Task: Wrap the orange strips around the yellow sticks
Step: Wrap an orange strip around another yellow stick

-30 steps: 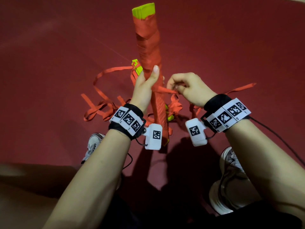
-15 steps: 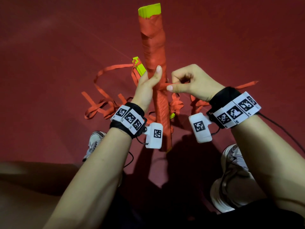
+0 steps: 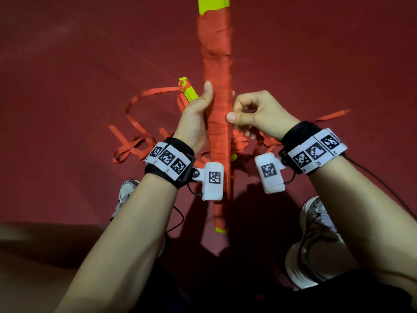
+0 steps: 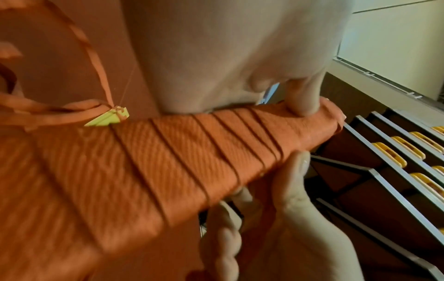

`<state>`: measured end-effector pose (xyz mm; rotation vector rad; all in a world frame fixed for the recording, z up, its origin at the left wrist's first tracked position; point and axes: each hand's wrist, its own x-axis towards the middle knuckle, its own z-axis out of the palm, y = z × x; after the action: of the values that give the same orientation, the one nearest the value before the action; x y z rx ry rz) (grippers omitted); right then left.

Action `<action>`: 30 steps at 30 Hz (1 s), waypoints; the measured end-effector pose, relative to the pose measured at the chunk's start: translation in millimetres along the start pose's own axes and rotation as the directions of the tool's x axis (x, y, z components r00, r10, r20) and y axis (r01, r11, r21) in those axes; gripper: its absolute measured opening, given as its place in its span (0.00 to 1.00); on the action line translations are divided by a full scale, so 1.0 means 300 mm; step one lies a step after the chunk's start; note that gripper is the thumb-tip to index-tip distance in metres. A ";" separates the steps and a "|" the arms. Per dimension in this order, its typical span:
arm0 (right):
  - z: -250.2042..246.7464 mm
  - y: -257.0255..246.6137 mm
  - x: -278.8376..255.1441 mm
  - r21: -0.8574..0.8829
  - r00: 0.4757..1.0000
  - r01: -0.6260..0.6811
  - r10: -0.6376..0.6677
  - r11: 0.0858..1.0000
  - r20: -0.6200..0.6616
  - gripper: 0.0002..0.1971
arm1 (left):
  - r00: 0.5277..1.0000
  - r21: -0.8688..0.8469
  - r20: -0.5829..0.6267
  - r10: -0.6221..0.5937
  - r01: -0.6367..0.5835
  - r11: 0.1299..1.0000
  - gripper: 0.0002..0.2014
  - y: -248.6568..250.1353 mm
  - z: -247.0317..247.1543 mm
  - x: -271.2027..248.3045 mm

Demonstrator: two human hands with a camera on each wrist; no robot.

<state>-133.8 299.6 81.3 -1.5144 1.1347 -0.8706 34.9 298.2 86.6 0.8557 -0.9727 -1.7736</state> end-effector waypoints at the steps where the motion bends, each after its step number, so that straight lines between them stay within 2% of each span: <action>1: 0.012 0.008 0.000 0.029 1.000 -0.007 0.007 1.000 -0.009 0.15 | 1.000 -0.031 0.007 -0.022 0.023 0.999 0.29 -0.003 0.013 -0.002; 6: 0.060 0.050 -0.009 0.090 0.998 -0.039 0.044 0.995 -0.055 0.16 | 0.996 0.023 0.039 -0.077 0.076 0.997 0.37 -0.050 0.012 0.005; 8: 0.093 0.061 -0.012 0.053 0.995 -0.079 0.082 0.995 -0.063 0.17 | 0.993 0.038 0.001 -0.116 0.116 0.993 0.39 -0.064 -0.001 0.016; 10: 0.132 0.067 -0.014 0.018 0.991 -0.076 0.078 0.997 -0.112 0.18 | 0.991 0.046 -0.063 -0.122 0.125 0.991 0.37 -0.068 -0.007 0.027; 14: 0.173 0.058 -0.014 -0.119 0.967 -0.020 -0.011 0.993 -0.256 0.20 | 0.994 0.032 -0.108 0.008 -0.004 0.999 0.29 -0.075 -0.033 0.053; 16: 0.166 0.058 -0.012 -0.177 0.956 -0.017 -0.035 0.984 -0.290 0.20 | 0.995 0.115 -0.076 0.061 -0.052 0.992 0.31 -0.090 -0.055 0.062; 18: 0.151 0.065 -0.009 -0.203 0.960 -0.026 -0.032 0.979 -0.280 0.18 | 0.997 0.210 -0.015 0.081 -0.076 0.975 0.29 -0.101 -0.073 0.060; 21: 0.123 0.079 -0.001 -0.144 0.981 -0.018 -0.011 0.989 -0.196 0.13 | 0.998 0.301 0.048 0.047 -0.059 0.952 0.24 -0.102 -0.093 0.061; 25: 0.098 0.063 0.004 -0.195 0.994 -0.006 -0.014 0.981 -0.104 0.02 | 0.999 0.313 0.020 0.042 -0.046 0.949 0.20 -0.098 -0.144 0.069; 28: 0.063 0.046 0.006 -0.208 0.993 -0.054 0.030 0.977 -0.116 0.01 | 0.994 0.378 -0.054 0.093 -0.066 0.923 0.22 -0.093 -0.171 0.076; 30: 0.015 0.039 0.012 -0.307 0.988 -0.087 0.042 0.948 -0.152 0.06 | 0.988 0.427 -0.092 0.122 -0.072 0.901 0.24 -0.090 -0.189 0.080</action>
<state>-131.3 297.0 68.8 -1.6792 1.4757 -0.7907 64.9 269.0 34.0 1.1455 -1.3246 -1.4278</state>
